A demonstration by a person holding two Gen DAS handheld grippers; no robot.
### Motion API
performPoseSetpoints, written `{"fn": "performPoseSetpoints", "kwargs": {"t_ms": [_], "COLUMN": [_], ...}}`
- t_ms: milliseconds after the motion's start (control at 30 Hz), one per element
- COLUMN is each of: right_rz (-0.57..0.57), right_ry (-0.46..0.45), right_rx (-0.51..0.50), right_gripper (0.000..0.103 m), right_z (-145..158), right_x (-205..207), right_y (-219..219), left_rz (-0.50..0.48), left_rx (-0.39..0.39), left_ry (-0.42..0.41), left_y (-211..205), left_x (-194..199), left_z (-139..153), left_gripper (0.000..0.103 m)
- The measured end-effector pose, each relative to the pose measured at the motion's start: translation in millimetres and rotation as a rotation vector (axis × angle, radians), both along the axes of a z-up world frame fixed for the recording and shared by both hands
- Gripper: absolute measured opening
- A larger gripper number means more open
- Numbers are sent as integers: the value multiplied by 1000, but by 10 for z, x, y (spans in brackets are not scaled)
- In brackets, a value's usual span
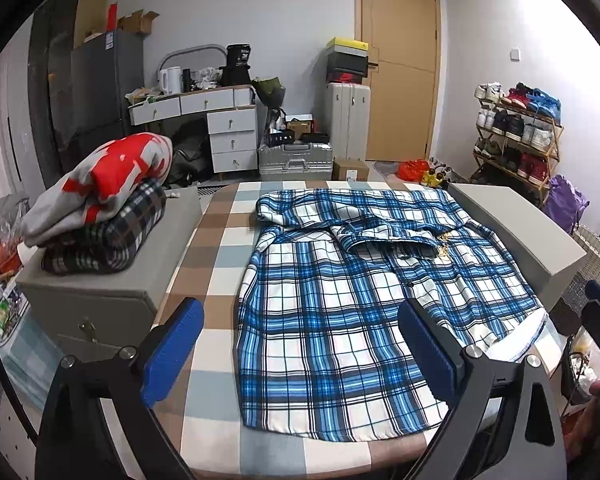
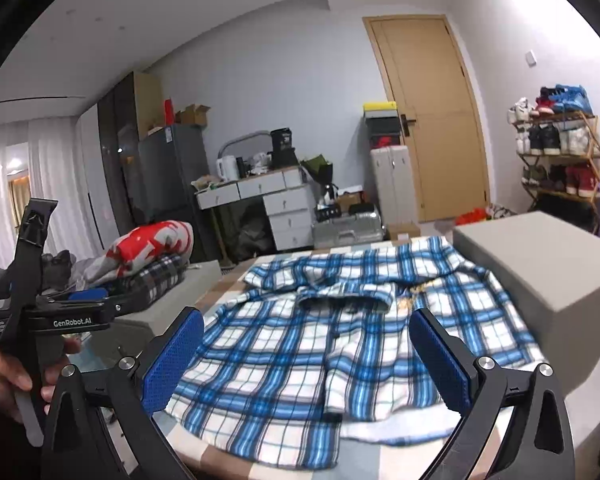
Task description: Fold large clothes
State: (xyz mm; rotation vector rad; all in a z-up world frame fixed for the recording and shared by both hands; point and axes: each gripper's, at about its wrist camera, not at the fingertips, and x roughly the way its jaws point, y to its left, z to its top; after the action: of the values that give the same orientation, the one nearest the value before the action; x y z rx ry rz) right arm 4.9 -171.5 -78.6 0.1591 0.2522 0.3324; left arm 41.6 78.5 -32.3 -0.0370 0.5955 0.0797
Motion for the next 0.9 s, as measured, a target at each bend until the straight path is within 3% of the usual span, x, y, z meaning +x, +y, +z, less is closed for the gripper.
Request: {"fn": "performPoseSetpoints", "kwargs": {"t_ms": [167, 300, 567, 700, 833, 900], "right_rz": [-8, 1, 5, 21, 39, 49], "right_ry": [18, 59, 93, 137, 183, 184], "right_rx": [-1, 6, -43, -30, -16, -6], "right_gripper": [103, 103, 103, 103, 103, 103], "right_z": [-124, -206, -375, -496, -586, -604], "right_x": [-14, 39, 108, 175, 236, 230], "right_y": [-9, 1, 119, 172, 218, 220], "left_rz": [-10, 11, 22, -34, -113, -164], "left_rx": [-8, 3, -92, -225, -159, -187], "left_ry": [-27, 56, 274, 380, 365, 383], "left_y": [29, 131, 600, 745, 659, 668], "left_x": [-46, 36, 173, 225, 190, 219], "left_z": [-167, -419, -1004, -1217, -1156, -1146], "left_gripper": [95, 95, 95, 95, 95, 95]}}
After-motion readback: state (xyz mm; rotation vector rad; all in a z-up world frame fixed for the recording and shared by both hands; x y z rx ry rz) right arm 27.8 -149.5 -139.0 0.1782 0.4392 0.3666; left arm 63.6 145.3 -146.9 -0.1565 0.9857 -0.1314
